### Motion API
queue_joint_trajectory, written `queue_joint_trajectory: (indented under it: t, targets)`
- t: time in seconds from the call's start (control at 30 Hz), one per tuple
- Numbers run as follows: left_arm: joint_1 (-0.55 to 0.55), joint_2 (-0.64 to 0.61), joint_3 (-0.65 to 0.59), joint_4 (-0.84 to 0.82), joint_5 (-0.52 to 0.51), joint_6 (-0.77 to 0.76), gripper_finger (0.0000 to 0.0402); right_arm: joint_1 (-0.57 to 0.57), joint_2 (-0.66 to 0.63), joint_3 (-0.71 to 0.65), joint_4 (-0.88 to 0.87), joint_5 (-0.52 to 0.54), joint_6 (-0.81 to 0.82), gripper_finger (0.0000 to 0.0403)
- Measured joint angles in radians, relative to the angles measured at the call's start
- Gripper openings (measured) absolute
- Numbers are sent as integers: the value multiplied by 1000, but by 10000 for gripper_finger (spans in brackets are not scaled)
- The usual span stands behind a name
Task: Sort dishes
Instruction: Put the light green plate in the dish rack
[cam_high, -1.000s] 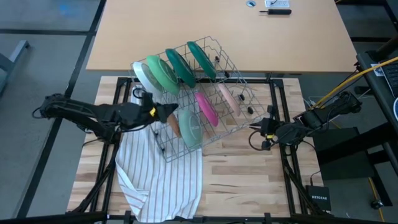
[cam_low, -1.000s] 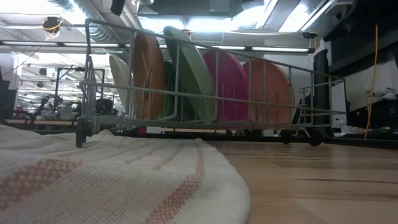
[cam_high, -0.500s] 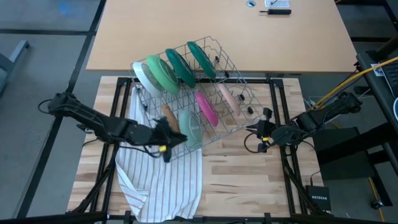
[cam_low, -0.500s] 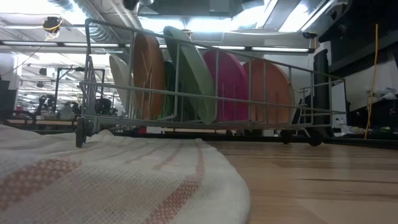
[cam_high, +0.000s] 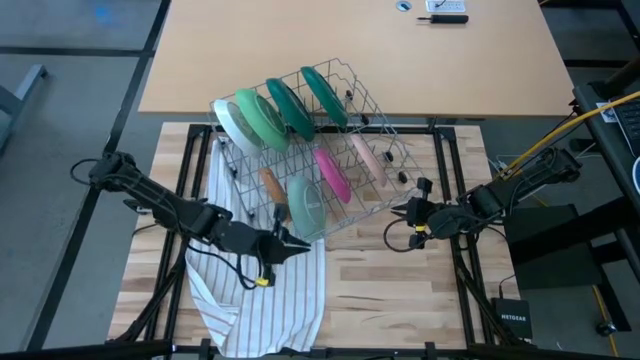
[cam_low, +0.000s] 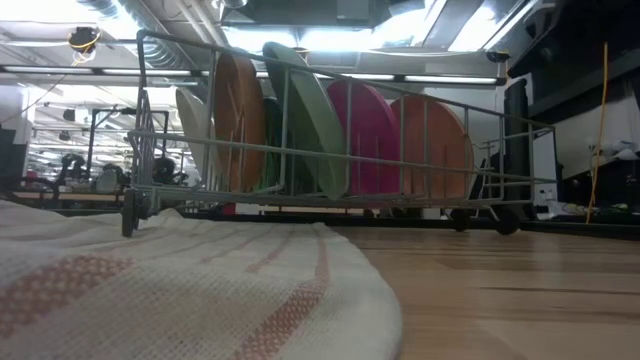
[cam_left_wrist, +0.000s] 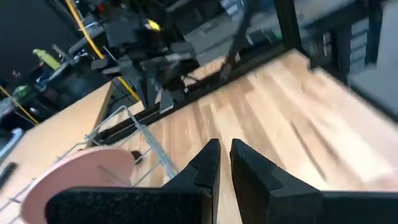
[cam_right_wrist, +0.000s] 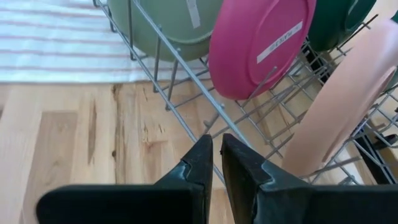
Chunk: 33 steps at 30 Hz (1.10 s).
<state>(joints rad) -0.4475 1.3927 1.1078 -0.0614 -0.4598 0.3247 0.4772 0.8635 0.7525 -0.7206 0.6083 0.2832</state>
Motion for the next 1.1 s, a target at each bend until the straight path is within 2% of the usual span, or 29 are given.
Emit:
queue_joint_trajectory:
  t: [0.07, 0.17, 0.37, 0.57, 0.87, 1.1]
  targets:
    - [-10, 1, 2, -30, -35, 28, 29, 0, 0, 0, 18, 0, 0, 39]
    - [-18, 1, 2, -44, -109, -8, 29, 0, 0, 0, 26, 0, 0, 39]
    - [-14, 19, 4, -136, -102, -13, 29, 0, 0, 0, 44, 0, 8, 39]
    - [-16, 57, 4, -288, -118, 137, 29, 0, 0, 0, 50, 0, 29, 39]
    - [21, 91, 3, -297, -169, 304, 29, 0, 0, 0, 59, 0, 30, 39]
    - [45, 94, 3, -296, -198, 371, 29, 0, -1, 0, 69, 0, 27, 39]
